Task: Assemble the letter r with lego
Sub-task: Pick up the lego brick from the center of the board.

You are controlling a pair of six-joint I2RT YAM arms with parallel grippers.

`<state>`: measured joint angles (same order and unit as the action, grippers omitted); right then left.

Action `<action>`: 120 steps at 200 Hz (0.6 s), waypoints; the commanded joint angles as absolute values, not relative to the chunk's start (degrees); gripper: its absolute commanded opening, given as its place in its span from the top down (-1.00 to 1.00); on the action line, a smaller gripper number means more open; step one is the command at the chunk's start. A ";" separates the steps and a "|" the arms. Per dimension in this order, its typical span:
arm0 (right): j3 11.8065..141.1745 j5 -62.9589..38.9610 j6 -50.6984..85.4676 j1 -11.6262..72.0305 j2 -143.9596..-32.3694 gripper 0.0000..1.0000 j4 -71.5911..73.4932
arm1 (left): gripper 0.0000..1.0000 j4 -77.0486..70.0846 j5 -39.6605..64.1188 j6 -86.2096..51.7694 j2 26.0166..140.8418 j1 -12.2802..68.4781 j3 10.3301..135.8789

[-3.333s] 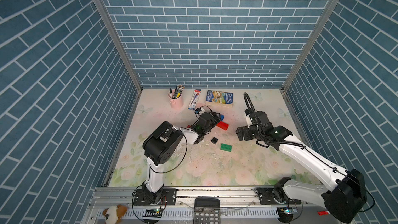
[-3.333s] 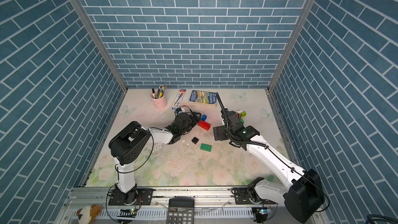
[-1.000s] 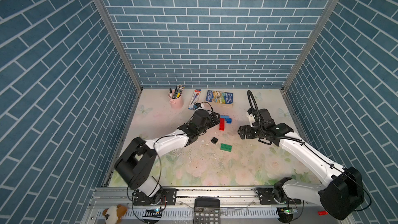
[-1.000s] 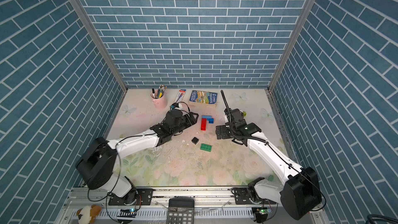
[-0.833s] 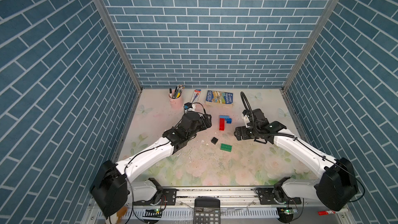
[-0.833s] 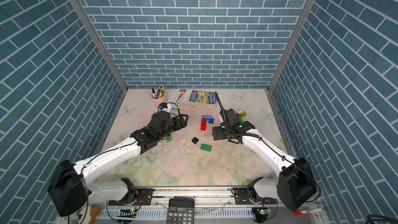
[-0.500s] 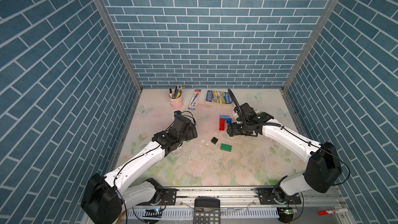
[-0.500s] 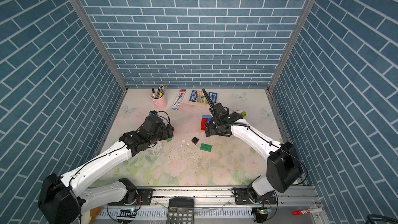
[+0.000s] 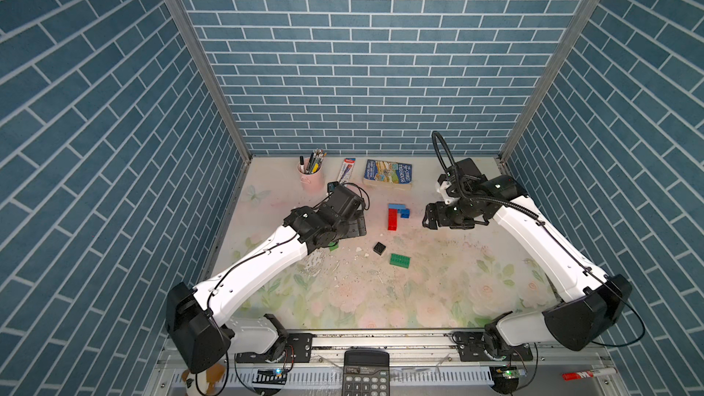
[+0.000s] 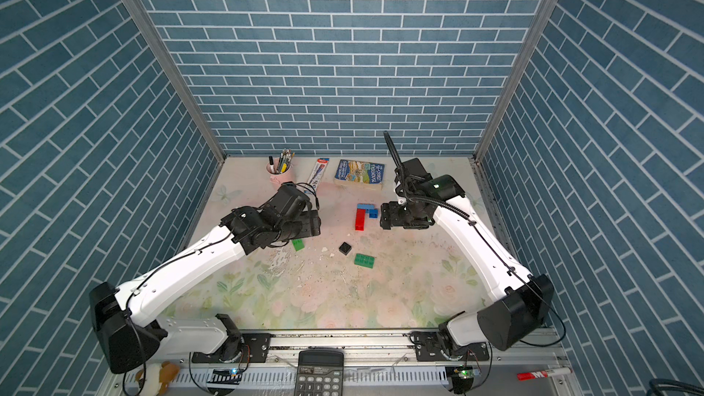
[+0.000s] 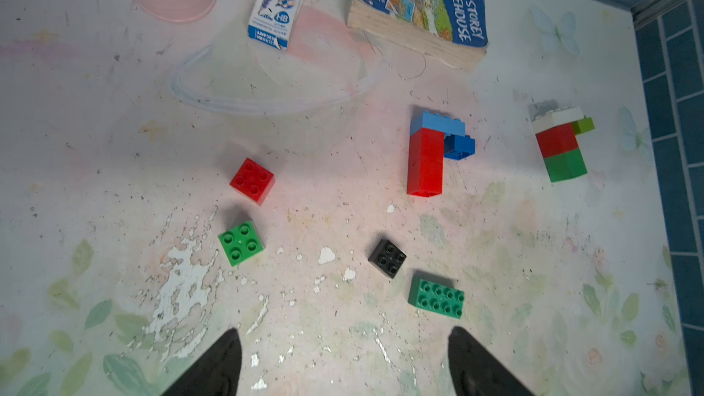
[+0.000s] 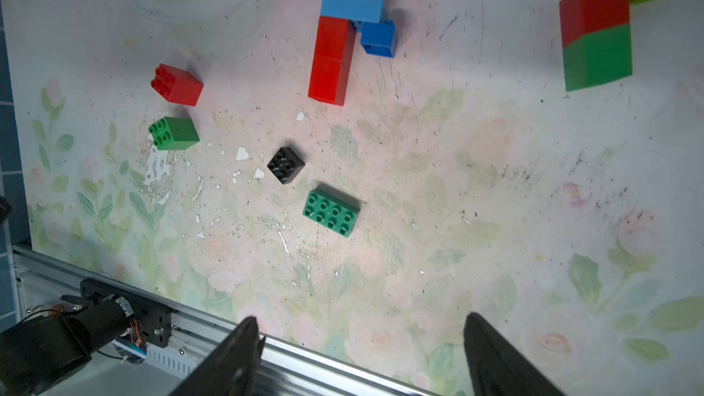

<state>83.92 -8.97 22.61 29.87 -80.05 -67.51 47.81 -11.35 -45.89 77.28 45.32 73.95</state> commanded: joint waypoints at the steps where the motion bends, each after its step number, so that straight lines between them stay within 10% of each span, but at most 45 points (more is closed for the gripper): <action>1: 81.10 -11.63 20.24 29.35 -78.85 -0.61 -71.20 | -0.70 56.22 -13.56 -47.93 81.82 47.82 77.81; 120: 83.39 -11.28 35.94 29.51 -82.34 -0.42 -66.31 | -0.65 29.75 8.32 -30.13 91.96 42.02 65.81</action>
<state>79.94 -12.10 29.85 29.30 -81.56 -66.26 39.29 0.54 -34.94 90.70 45.36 70.04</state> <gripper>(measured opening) 0.714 0.832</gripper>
